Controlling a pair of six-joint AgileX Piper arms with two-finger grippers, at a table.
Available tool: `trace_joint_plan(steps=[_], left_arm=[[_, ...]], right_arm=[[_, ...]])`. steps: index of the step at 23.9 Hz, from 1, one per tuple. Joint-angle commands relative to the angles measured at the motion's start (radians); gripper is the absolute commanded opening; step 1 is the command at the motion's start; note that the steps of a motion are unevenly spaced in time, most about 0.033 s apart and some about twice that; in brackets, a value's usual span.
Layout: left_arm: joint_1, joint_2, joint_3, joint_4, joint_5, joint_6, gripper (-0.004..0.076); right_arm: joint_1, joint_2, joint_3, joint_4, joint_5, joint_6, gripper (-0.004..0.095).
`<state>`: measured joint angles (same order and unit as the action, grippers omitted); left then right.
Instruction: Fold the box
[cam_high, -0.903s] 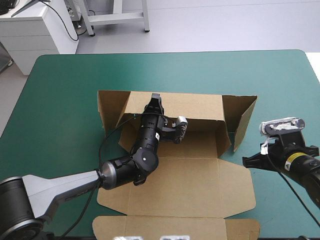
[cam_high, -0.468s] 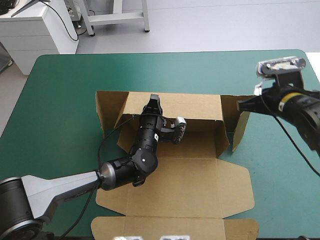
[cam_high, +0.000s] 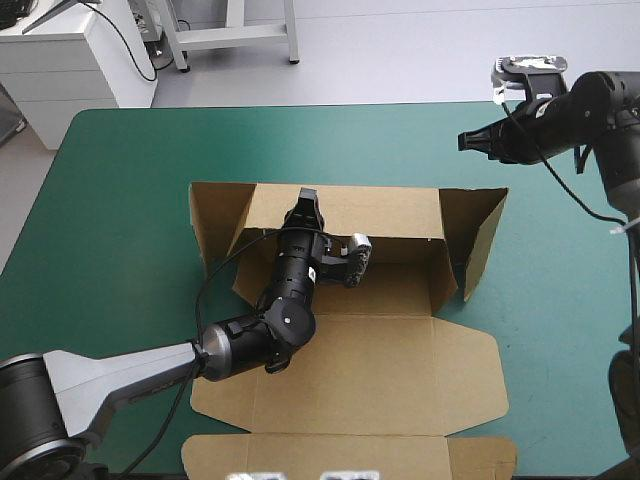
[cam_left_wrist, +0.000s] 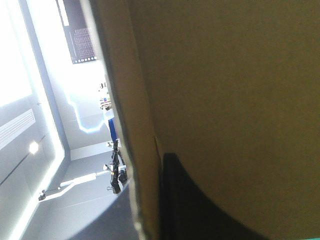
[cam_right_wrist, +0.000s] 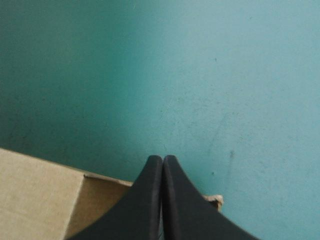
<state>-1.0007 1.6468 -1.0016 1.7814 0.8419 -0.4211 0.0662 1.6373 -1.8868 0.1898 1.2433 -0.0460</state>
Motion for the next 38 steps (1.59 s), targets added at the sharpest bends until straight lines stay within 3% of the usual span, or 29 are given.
trace_joint_plan(steps=[1,14,28,33,38], left_arm=[[0.001,-0.028,-0.004,0.007,0.043,0.015,-0.0008],[0.001,-0.028,-0.004,0.007,0.043,0.015,-0.0008],[0.001,-0.027,-0.004,0.006,0.044,0.015,-0.0008],[0.001,-0.027,-0.004,0.006,0.044,0.015,-0.0008],[0.001,-0.027,-0.004,0.006,0.044,0.015,-0.0008]], right_arm=[[-0.036,0.030,-0.055,0.095,0.002,-0.036,-0.0019],[-0.038,0.133,0.029,0.159,0.002,-0.102,-0.0019],[-0.044,-0.151,0.443,0.176,-0.002,-0.256,-0.0021],[-0.044,-0.253,0.590,0.234,-0.160,-0.302,-0.0021],[-0.044,-0.378,0.786,0.358,-0.365,-0.464,-0.0020]])
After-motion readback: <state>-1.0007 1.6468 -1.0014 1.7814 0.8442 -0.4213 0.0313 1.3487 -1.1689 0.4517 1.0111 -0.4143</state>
